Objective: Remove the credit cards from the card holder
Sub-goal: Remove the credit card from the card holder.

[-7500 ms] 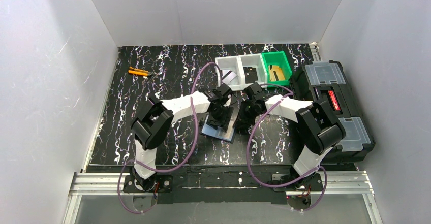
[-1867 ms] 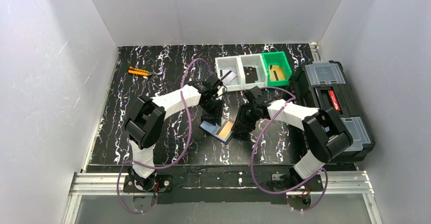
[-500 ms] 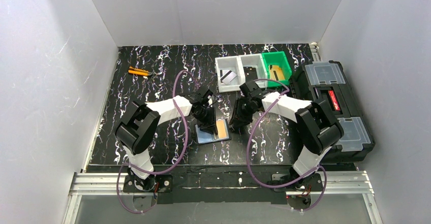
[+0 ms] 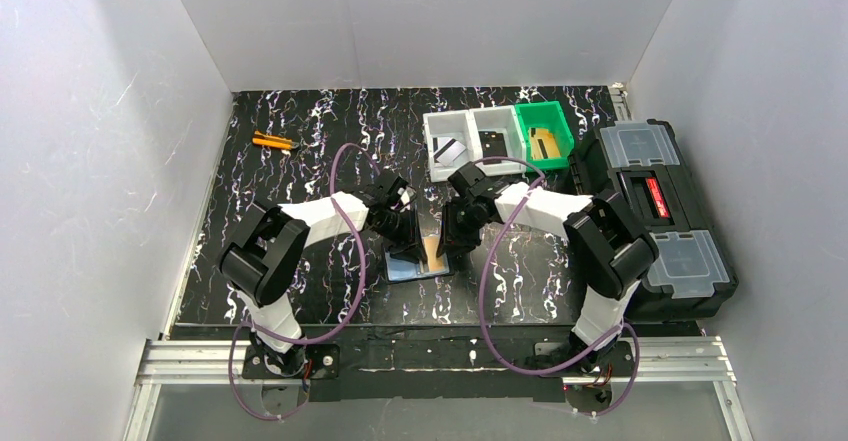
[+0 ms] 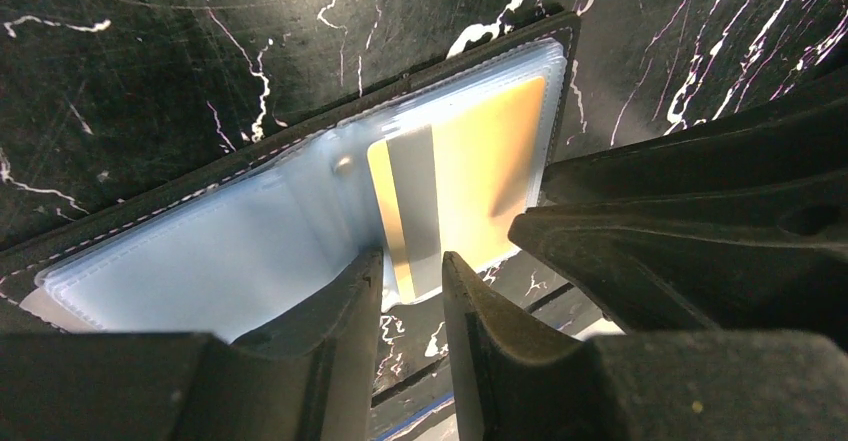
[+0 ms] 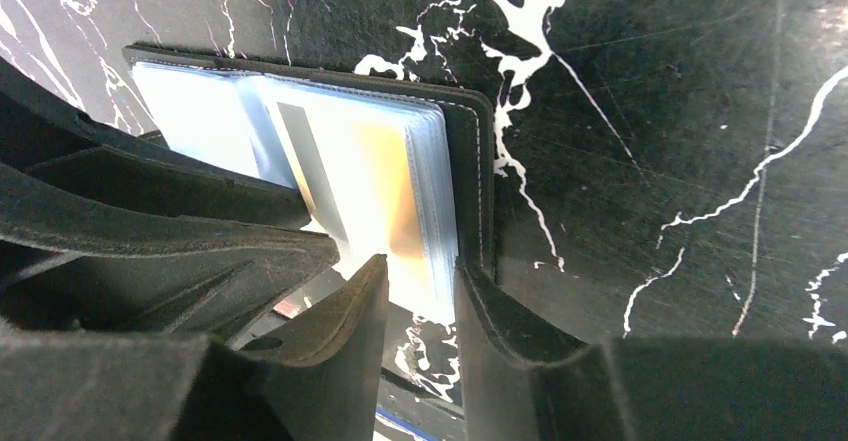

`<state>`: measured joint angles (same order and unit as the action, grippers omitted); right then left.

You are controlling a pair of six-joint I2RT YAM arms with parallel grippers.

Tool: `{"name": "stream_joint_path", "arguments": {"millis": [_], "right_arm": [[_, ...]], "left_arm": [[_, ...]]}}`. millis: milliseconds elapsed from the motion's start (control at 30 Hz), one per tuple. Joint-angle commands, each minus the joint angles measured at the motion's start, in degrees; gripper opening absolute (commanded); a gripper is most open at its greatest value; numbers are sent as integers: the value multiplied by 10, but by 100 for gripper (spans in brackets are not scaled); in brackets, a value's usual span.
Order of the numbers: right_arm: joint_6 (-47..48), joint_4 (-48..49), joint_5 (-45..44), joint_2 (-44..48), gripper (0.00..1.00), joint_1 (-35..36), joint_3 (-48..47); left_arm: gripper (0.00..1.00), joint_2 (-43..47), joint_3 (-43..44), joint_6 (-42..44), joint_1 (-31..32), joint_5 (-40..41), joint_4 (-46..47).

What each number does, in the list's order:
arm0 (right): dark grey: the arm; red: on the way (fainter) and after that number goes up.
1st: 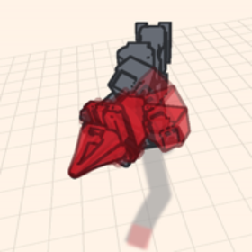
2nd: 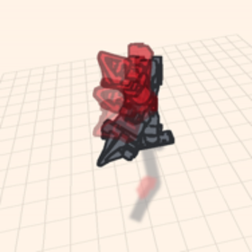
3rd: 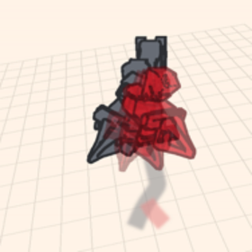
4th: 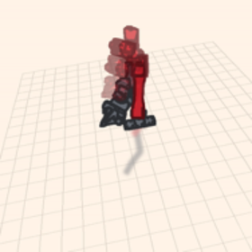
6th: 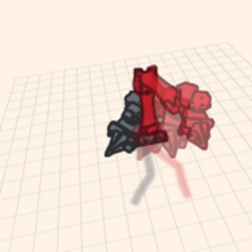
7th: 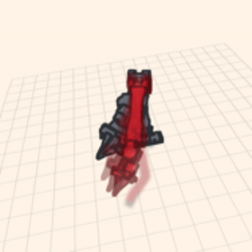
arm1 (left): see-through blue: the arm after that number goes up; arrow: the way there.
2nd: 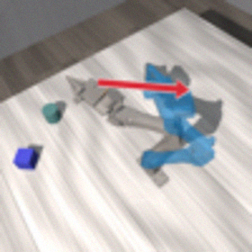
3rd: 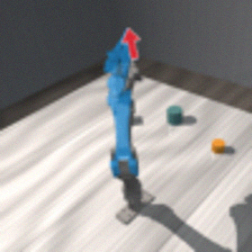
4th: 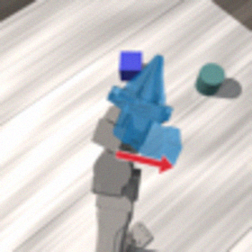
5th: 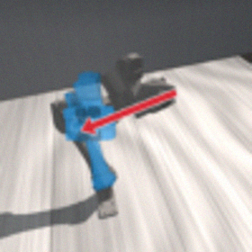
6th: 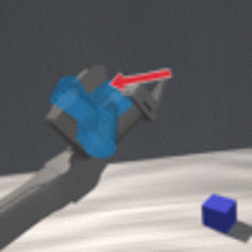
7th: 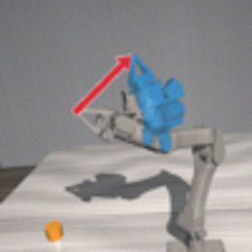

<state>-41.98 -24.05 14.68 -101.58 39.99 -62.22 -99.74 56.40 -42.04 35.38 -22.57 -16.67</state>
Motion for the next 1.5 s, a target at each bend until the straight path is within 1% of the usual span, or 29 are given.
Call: {"name": "stream_joint_path", "arguments": {"millis": [0,167,433,600,733,1000,1033,1167,1467], "right_arm": [[11,-24,-11,-15,36,11,-38],[10,-37,-18,-35,31,17,-46],[6,-41,-18,-53,21,20,-37],[7,-51,-17,-59,19,20,-44],[7,-56,-15,-63,17,21,-49],[7,-59,-12,-72,14,21,-51],[7,-61,-10,-74,14,21,-53],[7,-63,-7,-82,13,21,-58],[7,-68,-8,-89,11,20,-63]], "left_arm": [[28,25,-13,0,-9,-10,3],[28,22,-20,-2,-14,-20,15],[25,23,-50,-11,-30,-50,56],[23,28,-64,-19,-41,-70,81],[22,28,-77,-41,-53,-94,115],[18,31,-101,-74,-66,-117,163],[16,31,-106,-78,-67,-121,182],[12,34,-118,-93,-67,-132,207],[0,43,-128,-96,-67,-130,205]]}}
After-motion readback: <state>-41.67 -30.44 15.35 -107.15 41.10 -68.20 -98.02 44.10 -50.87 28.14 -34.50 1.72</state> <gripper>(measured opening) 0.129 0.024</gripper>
